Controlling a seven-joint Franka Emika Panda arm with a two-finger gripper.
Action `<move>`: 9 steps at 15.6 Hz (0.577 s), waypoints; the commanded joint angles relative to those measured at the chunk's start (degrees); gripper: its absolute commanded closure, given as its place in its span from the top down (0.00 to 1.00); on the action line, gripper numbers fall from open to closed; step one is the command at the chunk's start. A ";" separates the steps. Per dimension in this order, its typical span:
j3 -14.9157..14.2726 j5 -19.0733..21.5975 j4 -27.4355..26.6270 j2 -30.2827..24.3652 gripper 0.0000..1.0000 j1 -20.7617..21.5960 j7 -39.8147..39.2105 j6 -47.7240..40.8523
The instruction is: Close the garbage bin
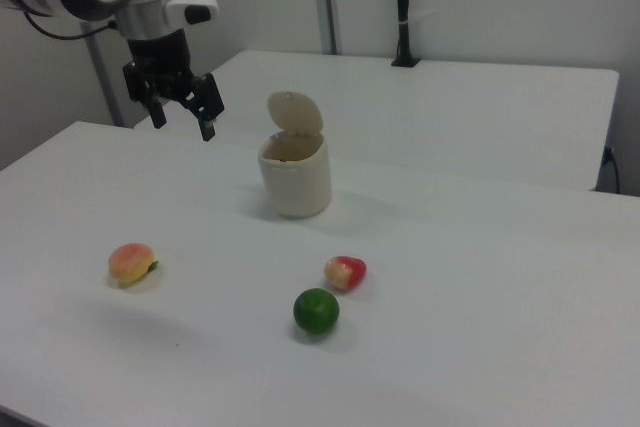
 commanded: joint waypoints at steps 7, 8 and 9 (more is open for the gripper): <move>-0.39 0.78 -1.49 -1.25 1.00 0.65 -0.54 1.23; -0.39 0.70 -1.49 -1.25 1.00 0.65 -0.54 1.32; -0.39 0.78 -1.49 -1.25 1.00 0.65 -0.54 1.49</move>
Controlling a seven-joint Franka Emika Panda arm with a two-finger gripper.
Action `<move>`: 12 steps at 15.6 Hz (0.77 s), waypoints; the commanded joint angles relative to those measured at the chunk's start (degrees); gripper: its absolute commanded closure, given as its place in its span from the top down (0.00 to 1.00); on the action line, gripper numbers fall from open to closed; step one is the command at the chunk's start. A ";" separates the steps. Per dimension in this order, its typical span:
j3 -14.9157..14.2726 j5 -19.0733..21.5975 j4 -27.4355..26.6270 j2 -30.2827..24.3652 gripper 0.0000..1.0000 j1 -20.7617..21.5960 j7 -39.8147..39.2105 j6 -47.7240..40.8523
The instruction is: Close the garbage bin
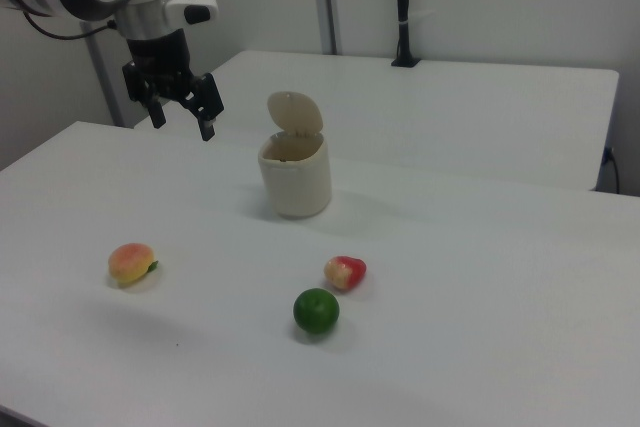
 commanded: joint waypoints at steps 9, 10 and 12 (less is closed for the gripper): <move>-0.55 0.63 -1.49 -1.42 0.97 0.30 -0.71 1.75; -0.55 0.72 -1.49 -1.33 0.88 0.30 -1.49 1.75; -0.55 0.72 -1.49 -1.16 0.68 0.30 -1.76 1.93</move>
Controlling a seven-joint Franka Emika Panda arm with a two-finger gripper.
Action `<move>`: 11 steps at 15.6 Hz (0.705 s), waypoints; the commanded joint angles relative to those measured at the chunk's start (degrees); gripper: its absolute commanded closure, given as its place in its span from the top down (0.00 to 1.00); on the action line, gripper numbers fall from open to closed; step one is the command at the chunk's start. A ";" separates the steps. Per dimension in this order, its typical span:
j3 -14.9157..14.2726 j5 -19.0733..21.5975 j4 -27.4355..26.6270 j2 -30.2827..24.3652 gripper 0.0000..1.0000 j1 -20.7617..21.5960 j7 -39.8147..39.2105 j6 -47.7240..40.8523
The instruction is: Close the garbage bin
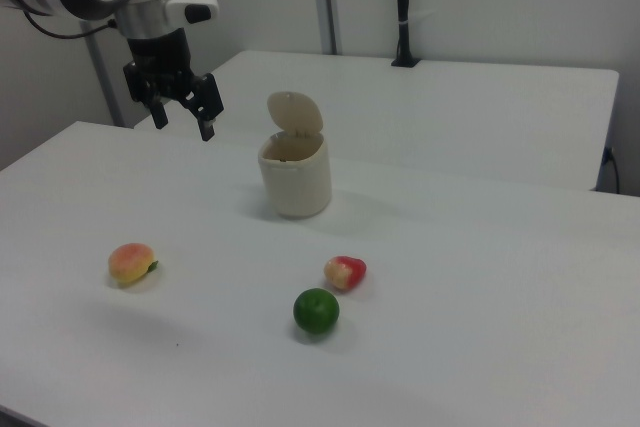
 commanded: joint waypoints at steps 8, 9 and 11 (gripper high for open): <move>-0.54 1.60 -1.59 -0.66 0.29 0.50 -1.62 4.04; -0.54 1.68 -1.59 -0.66 0.23 0.50 -1.62 4.04; -0.54 2.29 -1.59 -0.57 0.15 0.50 -1.53 4.04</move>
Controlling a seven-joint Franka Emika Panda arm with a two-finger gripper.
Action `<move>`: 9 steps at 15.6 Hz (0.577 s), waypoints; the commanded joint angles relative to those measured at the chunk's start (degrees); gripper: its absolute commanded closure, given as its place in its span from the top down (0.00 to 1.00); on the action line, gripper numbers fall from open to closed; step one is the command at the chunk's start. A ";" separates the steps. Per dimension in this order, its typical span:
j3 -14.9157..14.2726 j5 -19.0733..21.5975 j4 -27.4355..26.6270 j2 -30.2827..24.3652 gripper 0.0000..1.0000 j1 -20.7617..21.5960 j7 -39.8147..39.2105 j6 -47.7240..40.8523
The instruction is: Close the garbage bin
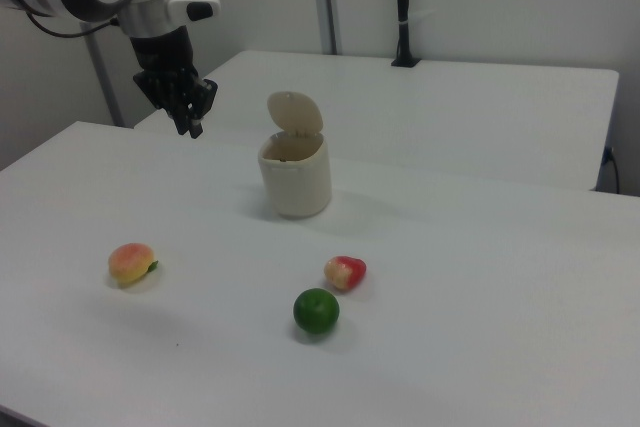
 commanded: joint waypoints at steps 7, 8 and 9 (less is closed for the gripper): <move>-0.36 3.70 -1.56 0.05 0.03 0.68 -1.12 1.74; -0.28 3.96 -1.56 0.31 0.00 0.76 -1.30 2.26; -0.36 4.57 -1.56 0.92 0.00 0.77 -1.21 3.83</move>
